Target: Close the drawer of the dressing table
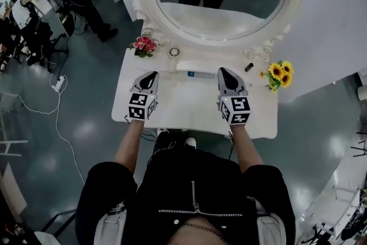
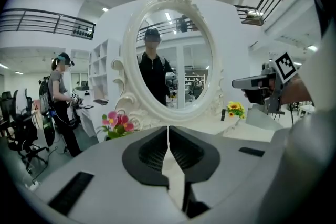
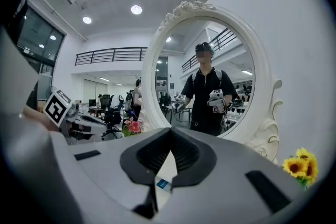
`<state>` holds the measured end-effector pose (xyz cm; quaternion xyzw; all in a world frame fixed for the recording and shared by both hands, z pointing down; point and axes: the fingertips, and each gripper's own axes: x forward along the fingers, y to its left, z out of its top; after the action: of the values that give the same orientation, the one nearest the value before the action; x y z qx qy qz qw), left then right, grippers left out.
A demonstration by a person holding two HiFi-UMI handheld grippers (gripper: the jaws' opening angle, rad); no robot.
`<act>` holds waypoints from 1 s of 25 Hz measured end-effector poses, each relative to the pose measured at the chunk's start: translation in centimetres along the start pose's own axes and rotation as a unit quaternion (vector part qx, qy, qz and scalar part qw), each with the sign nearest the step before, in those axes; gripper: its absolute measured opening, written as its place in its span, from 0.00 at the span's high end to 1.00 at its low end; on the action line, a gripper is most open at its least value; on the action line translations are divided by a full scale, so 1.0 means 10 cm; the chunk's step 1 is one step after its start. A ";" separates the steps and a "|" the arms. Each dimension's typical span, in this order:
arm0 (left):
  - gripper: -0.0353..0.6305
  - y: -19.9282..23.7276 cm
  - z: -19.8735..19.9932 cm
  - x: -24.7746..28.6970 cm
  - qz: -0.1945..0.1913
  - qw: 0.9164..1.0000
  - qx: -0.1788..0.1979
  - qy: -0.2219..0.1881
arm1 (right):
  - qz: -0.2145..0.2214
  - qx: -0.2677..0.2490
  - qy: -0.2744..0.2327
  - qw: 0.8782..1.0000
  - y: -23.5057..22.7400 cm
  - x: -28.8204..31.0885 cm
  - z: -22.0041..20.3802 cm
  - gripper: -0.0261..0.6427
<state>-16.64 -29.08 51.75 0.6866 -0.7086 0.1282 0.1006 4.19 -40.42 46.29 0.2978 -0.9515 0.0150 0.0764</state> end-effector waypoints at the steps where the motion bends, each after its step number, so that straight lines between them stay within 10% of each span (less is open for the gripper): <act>1: 0.91 -0.03 0.10 -0.04 0.000 1.000 0.004 -0.009 | -0.001 0.000 -0.004 1.000 0.00 -0.02 0.02 0.96; 25: 0.91 -0.19 0.44 -0.27 -0.003 0.998 -0.029 -0.057 | 0.002 -0.008 -0.007 1.000 0.05 -0.22 -0.01 0.96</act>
<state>-14.54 -27.99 46.77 0.6915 -0.7146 0.0686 0.0802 5.68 -38.74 46.07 0.2950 -0.9528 0.0058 0.0721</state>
